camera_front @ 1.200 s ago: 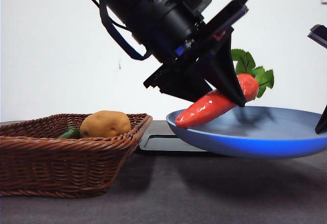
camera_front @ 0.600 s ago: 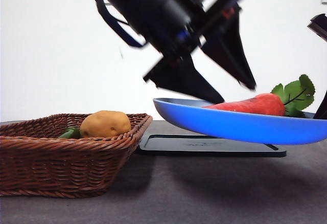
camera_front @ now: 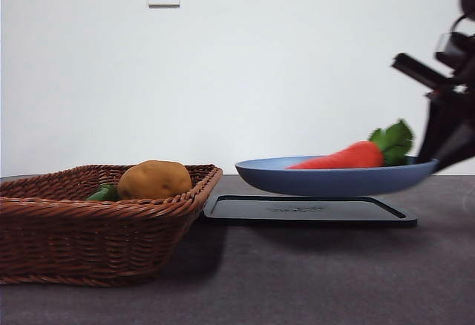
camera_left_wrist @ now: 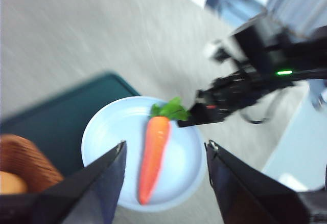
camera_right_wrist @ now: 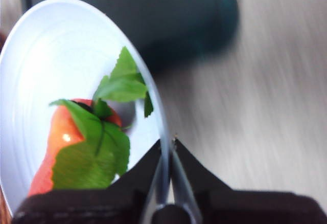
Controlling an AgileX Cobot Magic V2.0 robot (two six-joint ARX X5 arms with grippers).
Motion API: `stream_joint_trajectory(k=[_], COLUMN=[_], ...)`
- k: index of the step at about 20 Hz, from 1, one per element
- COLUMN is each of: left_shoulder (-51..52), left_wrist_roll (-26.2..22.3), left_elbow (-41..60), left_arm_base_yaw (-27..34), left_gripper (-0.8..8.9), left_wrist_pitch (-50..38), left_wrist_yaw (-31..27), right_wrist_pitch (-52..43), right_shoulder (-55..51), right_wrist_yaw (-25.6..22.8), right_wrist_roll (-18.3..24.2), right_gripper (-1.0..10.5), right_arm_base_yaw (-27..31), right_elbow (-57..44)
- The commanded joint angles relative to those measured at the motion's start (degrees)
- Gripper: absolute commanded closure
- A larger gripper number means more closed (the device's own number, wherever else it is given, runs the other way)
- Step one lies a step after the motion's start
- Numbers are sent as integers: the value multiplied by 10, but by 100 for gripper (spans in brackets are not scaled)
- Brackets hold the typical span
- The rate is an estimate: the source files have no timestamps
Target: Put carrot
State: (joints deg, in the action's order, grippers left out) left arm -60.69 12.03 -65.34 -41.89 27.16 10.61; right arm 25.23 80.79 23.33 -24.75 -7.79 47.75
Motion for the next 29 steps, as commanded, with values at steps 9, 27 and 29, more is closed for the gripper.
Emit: stream_joint_trajectory(k=[9,27,29], left_shoulder=[99,47,17], left_wrist_roll=[-8,-135,-151], left_elbow=[-8,-8,-8], left_arm_base_yaw=[3,13,33], left_gripper=[542,716,807], left_wrist_pitch=[57,-26,-26], left_wrist_yaw=[-36,-257,-256], right_wrist_pitch=[-16,125,149], right_shoulder=[290,118,51], right_wrist_yaw=[-2,-50,-112], right_wrist_roll=[17,108,129], right_gripper=[943,943,943], right_arm_base_yaw=[3,-5,-32], right_elbow=[259,259,259])
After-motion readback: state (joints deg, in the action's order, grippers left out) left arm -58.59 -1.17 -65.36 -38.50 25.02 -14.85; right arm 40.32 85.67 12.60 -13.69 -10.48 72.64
